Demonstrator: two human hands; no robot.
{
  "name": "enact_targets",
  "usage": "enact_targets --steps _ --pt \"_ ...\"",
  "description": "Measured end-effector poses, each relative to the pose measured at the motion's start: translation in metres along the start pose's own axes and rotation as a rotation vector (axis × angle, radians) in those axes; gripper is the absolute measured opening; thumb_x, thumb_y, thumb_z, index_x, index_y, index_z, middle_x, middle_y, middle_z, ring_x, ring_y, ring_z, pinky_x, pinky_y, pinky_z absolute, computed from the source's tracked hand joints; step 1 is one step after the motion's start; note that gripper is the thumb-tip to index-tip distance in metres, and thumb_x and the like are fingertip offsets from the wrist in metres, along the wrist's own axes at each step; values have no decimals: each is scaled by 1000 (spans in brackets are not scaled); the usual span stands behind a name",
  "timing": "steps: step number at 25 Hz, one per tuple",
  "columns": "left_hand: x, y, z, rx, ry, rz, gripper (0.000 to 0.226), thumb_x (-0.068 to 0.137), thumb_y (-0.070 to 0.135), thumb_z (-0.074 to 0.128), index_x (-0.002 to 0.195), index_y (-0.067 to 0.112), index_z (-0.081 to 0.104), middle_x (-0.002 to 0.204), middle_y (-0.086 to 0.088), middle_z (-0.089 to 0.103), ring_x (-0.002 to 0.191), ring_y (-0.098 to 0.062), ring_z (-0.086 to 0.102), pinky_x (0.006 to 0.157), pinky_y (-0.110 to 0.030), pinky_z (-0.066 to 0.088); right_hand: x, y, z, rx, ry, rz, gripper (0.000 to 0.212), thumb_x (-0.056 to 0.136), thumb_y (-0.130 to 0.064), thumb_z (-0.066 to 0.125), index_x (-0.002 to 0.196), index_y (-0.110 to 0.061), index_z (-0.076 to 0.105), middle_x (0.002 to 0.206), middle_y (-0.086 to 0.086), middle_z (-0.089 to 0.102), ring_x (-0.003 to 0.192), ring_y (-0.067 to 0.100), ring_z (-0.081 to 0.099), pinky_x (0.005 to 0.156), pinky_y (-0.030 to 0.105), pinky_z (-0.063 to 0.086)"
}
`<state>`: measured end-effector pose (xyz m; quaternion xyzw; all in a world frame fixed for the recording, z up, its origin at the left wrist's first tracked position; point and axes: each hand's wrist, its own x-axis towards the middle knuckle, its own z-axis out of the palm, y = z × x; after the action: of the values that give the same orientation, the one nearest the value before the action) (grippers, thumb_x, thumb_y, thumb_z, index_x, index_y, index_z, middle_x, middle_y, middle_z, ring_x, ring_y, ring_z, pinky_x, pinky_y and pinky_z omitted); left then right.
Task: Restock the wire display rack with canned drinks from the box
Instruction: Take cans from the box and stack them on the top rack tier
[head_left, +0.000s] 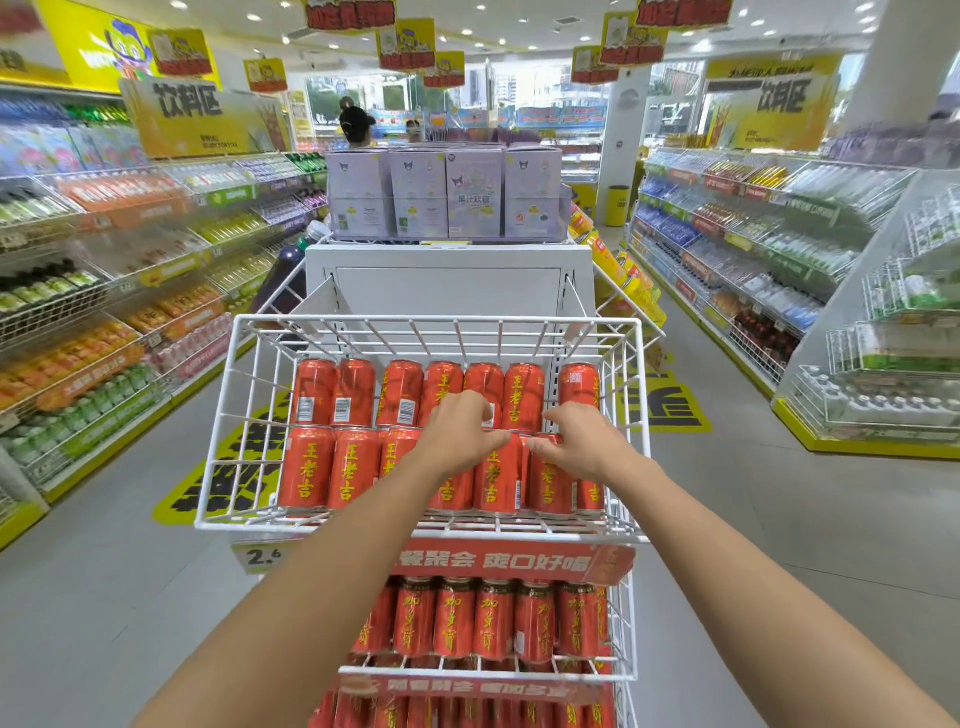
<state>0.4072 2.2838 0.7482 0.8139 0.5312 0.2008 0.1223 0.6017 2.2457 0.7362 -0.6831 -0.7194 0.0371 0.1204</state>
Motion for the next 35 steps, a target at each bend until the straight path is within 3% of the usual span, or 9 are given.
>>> enact_targets --steps 5,10,18,21,25,27,29,32,35 --pt "-59 -26 -51 130 -141 153 54 89 48 68 122 5 70 123 -10 71 113 -27 66 96 -43 55 -47 -52 -17 -120 -24 -83 59 98 -59 53 128 -9 62 126 15 64 119 34 59 98 51 51" --pt "-132 -60 -82 205 -223 270 50 93 52 62 107 5 72 106 -13 73 101 -33 67 85 -43 53 -112 -112 -21 -158 -22 -61 71 100 -59 50 151 -11 45 146 17 52 133 36 49 108 50 46" --pt "-237 -128 -74 232 -243 351 62 90 62 56 117 8 68 115 -12 70 104 -33 65 88 -48 54 -207 -189 34 -180 -24 -63 62 98 -60 52 134 -10 59 130 19 62 120 40 57 98 50 51" --pt "-265 -154 -48 206 -284 332 52 93 52 62 118 6 66 112 -12 68 104 -34 63 85 -44 53 -216 -210 76 -161 -101 -67 61 98 -62 49 131 -12 59 128 15 62 118 37 57 95 50 52" --pt "-297 -200 14 102 -385 239 50 91 52 61 111 6 67 100 -8 70 92 -31 65 77 -41 52 -218 -224 168 -87 -194 -74 61 100 -56 51 138 -8 56 130 19 60 123 40 54 100 49 49" --pt "-323 -239 71 51 -487 179 49 89 53 60 105 8 69 91 -1 68 83 -27 64 71 -37 49 -230 -223 245 -18 -277 -70 57 100 -53 54 136 -9 58 127 19 63 122 40 55 100 47 47" --pt "-362 -284 145 25 -620 71 54 83 58 53 94 7 69 85 -7 69 81 -31 64 69 -39 50 -255 -220 338 39 -423 -27 59 100 -53 53 137 -9 56 132 18 61 125 39 54 102 47 47" --pt "-424 -350 268 1 -798 -51 50 81 54 53 91 8 67 94 -11 70 92 -34 66 75 -41 52 -307 -207 476 94 -624 39 57 100 -53 52 139 -12 54 138 16 57 129 37 50 101 47 47" --pt "-482 -409 388 -51 -860 -121 44 91 47 64 111 7 67 114 -12 70 109 -34 64 84 -38 48 -352 -189 602 134 -738 79 54 100 -52 50 136 -14 56 136 15 56 129 37 50 100 46 48"
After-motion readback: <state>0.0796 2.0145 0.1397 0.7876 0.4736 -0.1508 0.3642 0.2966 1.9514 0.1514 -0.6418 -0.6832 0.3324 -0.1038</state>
